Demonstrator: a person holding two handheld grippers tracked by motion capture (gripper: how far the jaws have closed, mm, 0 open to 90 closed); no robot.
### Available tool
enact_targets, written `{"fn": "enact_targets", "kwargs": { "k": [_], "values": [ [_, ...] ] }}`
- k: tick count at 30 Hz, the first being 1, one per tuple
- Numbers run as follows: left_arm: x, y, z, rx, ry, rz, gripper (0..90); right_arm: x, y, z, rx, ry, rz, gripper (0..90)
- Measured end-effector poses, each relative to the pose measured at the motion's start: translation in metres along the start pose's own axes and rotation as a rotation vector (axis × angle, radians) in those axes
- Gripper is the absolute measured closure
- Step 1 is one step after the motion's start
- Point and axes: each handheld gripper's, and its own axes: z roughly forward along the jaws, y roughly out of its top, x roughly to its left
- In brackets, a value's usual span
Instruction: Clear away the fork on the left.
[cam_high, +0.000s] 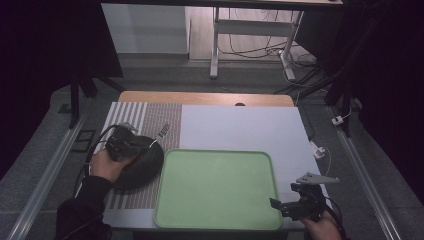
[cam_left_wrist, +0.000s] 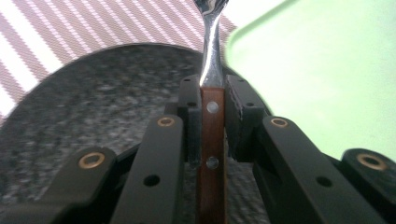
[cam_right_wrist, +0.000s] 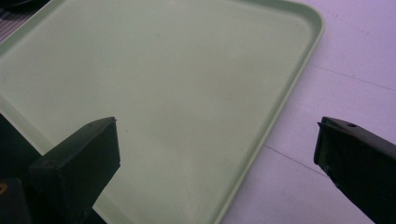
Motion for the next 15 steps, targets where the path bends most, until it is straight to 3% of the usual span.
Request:
{"fn": "enact_targets", "kwargs": {
  "k": [15],
  "values": [
    [-0.052,-0.004,0.008,0.018,-0.066,0.051,77.0,0.001,0.0,0.0,0.001,-0.003,-0.014,0.3]
  ]
}}
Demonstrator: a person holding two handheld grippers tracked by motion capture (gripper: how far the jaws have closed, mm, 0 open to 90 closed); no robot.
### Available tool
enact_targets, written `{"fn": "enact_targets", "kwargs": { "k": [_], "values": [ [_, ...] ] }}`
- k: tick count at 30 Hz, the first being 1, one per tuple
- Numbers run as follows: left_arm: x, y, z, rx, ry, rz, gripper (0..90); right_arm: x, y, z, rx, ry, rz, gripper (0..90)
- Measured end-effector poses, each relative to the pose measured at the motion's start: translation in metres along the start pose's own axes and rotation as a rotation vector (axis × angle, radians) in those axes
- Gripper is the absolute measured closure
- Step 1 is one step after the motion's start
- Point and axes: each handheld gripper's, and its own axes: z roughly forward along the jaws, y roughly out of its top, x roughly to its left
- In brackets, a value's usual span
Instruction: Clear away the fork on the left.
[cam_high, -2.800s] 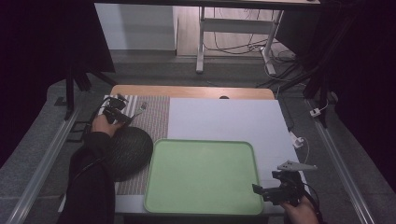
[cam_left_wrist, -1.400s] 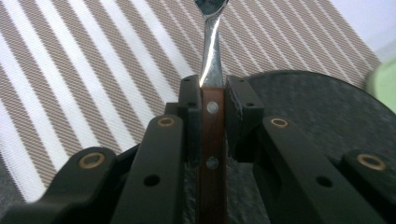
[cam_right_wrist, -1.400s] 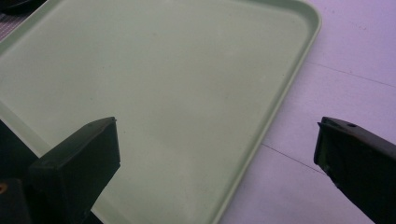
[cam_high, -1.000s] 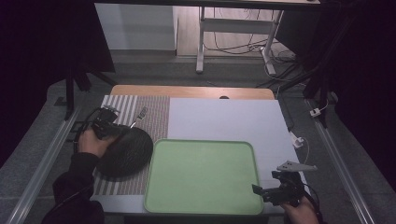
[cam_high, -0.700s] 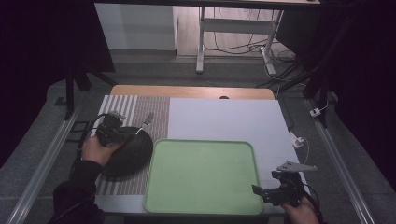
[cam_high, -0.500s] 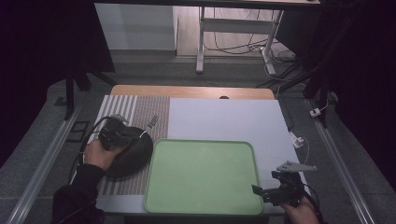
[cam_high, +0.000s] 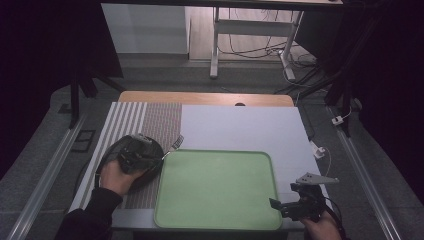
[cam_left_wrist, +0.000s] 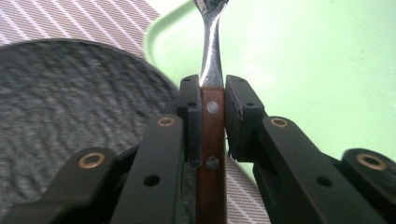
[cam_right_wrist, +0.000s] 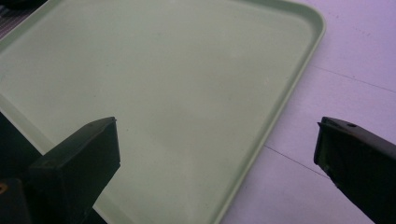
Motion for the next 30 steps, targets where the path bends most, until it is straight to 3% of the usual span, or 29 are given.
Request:
{"fn": "enact_targets", "kwargs": {
  "k": [17,30],
  "values": [
    [-0.056,0.005,0.03,0.056,-0.081,0.066,76.9,0.001,0.0,0.0,0.002,-0.002,-0.001,0.3],
    [-0.078,0.002,0.064,0.174,-0.073,0.116,76.8,0.001,0.0,0.0,0.003,0.0,-0.002,0.3]
  ]
}}
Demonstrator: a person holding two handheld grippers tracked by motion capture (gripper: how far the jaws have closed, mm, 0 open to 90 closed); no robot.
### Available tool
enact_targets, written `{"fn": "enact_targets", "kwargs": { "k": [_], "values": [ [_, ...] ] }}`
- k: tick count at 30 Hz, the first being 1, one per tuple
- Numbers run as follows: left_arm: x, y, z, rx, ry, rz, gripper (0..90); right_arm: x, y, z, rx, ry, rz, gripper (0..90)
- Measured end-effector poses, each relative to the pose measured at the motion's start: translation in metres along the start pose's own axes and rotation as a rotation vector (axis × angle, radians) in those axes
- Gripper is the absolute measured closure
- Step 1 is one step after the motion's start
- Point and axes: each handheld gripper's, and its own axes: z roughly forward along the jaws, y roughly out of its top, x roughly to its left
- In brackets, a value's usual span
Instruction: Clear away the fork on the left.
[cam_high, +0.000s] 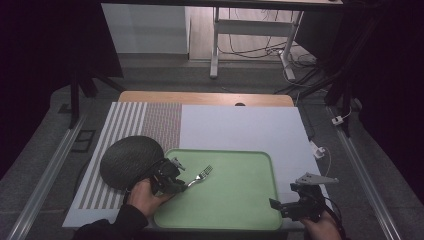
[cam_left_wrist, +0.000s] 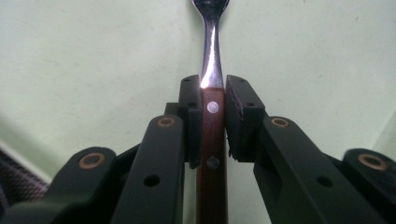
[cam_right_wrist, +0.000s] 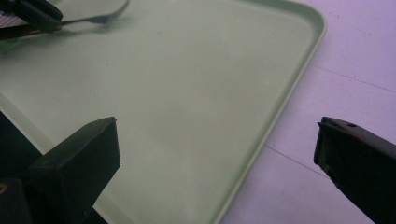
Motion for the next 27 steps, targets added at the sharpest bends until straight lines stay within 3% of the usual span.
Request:
{"fn": "enact_targets", "kwargs": {
  "k": [5,9,12,15,19,23,27],
  "values": [
    [0.0,0.0,0.006,0.023,-0.005,0.024,75.0,0.0,0.0,0.0,-0.001,0.0,0.001,0.3],
    [-0.002,0.005,-0.004,-0.054,0.011,0.042,69.1,0.0,0.0,0.0,0.0,0.003,0.003,0.3],
    [-0.008,0.011,-0.007,-0.091,-0.001,0.087,78.6,0.0,0.0,0.0,0.002,0.002,0.005,0.3],
    [-0.016,0.018,0.0,-0.075,-0.009,0.121,87.6,0.0,0.0,0.0,0.003,0.003,0.008,0.3],
    [-0.021,0.024,0.015,-0.01,0.009,0.159,88.9,-0.001,0.0,0.0,0.002,0.003,0.008,0.3],
    [-0.018,0.023,0.022,0.032,0.036,0.157,89.0,-0.001,0.0,0.0,0.001,0.004,0.008,0.3],
    [-0.014,0.021,0.02,0.031,0.042,0.143,88.9,-0.001,0.0,0.0,0.001,0.004,0.008,0.3]
  ]
}}
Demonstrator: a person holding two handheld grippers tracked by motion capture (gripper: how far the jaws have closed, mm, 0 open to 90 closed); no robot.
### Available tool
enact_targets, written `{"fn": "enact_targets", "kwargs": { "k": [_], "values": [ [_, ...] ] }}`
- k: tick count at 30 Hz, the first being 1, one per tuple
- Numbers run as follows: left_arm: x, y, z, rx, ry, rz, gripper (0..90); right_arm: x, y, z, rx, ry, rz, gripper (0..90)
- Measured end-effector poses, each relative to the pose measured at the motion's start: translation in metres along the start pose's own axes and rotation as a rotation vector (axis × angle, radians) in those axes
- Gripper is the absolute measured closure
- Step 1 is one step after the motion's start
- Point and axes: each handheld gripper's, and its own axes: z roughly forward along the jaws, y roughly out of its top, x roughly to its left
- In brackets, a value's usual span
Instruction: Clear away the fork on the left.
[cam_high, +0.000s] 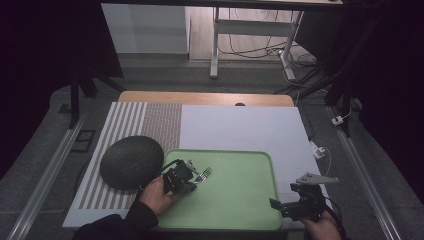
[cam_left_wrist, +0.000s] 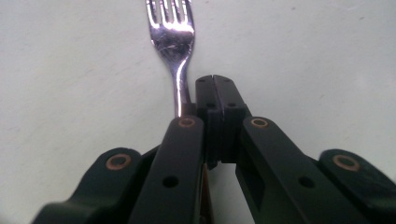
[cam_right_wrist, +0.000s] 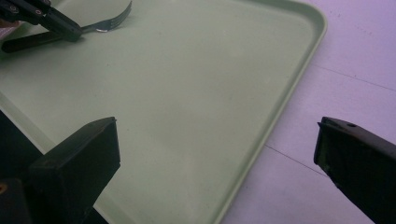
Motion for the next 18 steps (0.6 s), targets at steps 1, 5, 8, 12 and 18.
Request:
{"fn": "enact_targets", "kwargs": {
  "k": [1,5,8,12,18],
  "values": [
    [0.001,-0.001,0.0,0.0,-0.005,-0.003,88.9,0.0,0.0,0.0,0.0,0.0,-0.001,0.3],
    [0.008,-0.004,-0.002,-0.001,-0.011,-0.032,88.9,0.0,0.0,0.0,0.0,-0.001,-0.002,0.3],
    [0.013,-0.008,-0.004,-0.002,-0.007,-0.065,88.9,0.0,0.0,0.0,-0.001,-0.001,-0.001,0.3],
    [0.022,-0.015,-0.008,0.003,-0.01,-0.108,88.9,0.0,0.0,0.0,0.0,-0.003,-0.002,0.3],
    [0.034,-0.023,-0.012,0.009,-0.024,-0.162,88.9,0.0,0.0,0.0,-0.001,-0.001,-0.002,0.3]
  ]
}}
